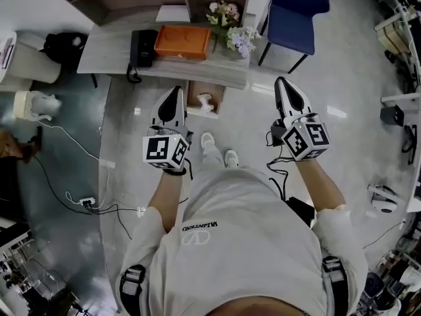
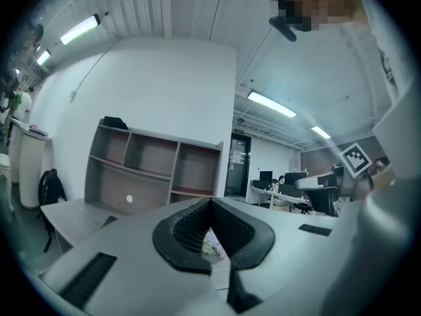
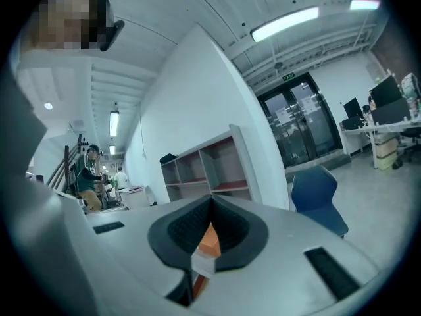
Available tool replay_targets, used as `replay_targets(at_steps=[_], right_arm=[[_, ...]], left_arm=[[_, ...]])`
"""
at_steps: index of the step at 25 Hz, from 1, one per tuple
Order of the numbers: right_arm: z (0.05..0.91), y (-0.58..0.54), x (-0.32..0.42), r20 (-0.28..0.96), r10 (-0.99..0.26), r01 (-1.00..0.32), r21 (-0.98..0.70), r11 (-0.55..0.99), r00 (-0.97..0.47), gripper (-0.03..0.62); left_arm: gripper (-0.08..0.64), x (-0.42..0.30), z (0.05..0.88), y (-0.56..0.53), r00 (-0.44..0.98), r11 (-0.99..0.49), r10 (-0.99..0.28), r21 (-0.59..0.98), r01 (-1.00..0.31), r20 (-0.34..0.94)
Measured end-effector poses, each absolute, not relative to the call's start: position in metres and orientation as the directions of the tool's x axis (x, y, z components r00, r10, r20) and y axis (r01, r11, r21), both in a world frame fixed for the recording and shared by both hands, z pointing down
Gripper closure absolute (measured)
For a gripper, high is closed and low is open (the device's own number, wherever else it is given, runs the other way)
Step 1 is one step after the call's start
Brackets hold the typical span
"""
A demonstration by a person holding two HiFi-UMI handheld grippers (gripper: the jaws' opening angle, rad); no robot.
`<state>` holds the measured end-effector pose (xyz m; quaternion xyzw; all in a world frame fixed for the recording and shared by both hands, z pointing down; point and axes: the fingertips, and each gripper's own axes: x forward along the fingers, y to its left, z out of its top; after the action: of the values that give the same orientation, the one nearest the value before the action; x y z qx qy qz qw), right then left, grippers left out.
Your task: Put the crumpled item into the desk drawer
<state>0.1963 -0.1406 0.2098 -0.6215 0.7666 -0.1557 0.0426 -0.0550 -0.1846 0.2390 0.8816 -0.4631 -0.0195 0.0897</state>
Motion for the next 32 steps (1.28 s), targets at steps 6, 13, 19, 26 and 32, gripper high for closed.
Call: replay_targets(at_steps=[6,13,19,26,32], right_arm=[[0.179,-0.120,0.218,0.082,-0.977,-0.946,-0.277,0.170,-0.199,0.594],[0.167,-0.118,0.222,0.062,-0.979,-0.946,-0.274,0.171,-0.195,0.594],[0.160,-0.119,0.224,0.048,-0.982,-0.949,-0.269,0.165,-0.184,0.595],[0.160,-0.125,0.222,0.046,-0.982,-0.949,-0.271,0.162,-0.181,0.595],[0.160,-0.129,0.216,0.041,-0.981,-0.946,-0.276,0.171,-0.190,0.595]], left_arm=[[0.561,-0.060,0.201,-0.173,0.559,-0.556,-0.829,0.133,-0.820,-0.017],[0.561,-0.062,0.181,-0.171,0.555,-0.558,-0.830,0.121,-0.821,-0.056],[0.561,-0.065,0.173,-0.175,0.558,-0.563,-0.827,0.113,-0.819,-0.075],[0.561,-0.069,0.172,-0.177,0.547,-0.553,-0.833,0.118,-0.825,-0.081],[0.561,-0.072,0.171,-0.178,0.539,-0.545,-0.838,0.121,-0.830,-0.082]])
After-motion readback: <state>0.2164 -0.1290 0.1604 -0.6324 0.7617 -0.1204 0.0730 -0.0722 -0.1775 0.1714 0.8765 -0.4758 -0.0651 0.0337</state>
